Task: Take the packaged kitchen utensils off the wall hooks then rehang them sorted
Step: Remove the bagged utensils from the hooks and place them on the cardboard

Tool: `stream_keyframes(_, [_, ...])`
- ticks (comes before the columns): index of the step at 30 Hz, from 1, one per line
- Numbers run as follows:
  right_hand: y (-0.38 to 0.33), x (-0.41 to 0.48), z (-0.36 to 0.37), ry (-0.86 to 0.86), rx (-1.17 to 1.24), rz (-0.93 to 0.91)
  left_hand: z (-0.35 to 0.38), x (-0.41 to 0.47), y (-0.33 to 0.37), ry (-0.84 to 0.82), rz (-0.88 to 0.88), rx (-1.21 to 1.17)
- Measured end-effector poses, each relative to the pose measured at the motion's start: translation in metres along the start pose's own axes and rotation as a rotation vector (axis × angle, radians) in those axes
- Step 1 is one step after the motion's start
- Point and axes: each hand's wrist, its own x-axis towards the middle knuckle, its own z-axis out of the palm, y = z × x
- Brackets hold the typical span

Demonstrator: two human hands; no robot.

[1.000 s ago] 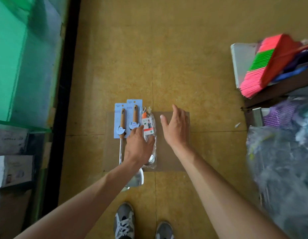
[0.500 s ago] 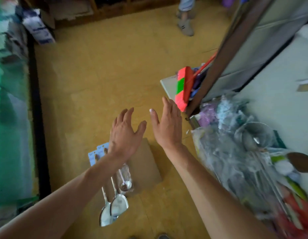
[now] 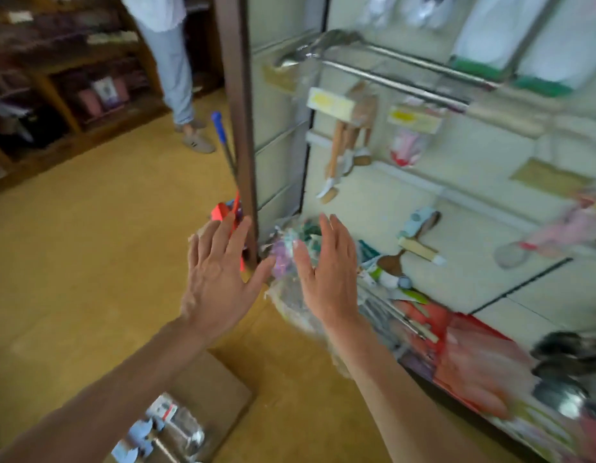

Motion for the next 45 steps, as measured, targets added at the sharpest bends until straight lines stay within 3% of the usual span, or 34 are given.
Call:
stream_keyframes(6, [0.056, -0.013, -0.093, 0.187, -0.058, 0.126, 0.022, 0.012, 0.118, -0.029, 0.227, -0.107])
stream_keyframes(11, [0.126, -0.050, -0.182, 0.274, -0.122, 0.257, 0.049, -0.005, 0.231, -0.151, 0.408, -0.180])
stream_keyframes(19, [0.204, -0.146, -0.343, 0.403, -0.177, 0.520, 0.062, -0.081, 0.418, -0.273, 0.638, -0.268])
stream_keyframes(27, [0.267, -0.228, -0.479, 0.575, -0.200, 0.612, 0.068, -0.162, 0.574, -0.316, 0.814, -0.363])
stream_keyframes(45, [0.419, -0.403, -0.651, 0.769, -0.348, 0.922, 0.157, -0.317, 0.808, -0.472, 1.162, -0.391])
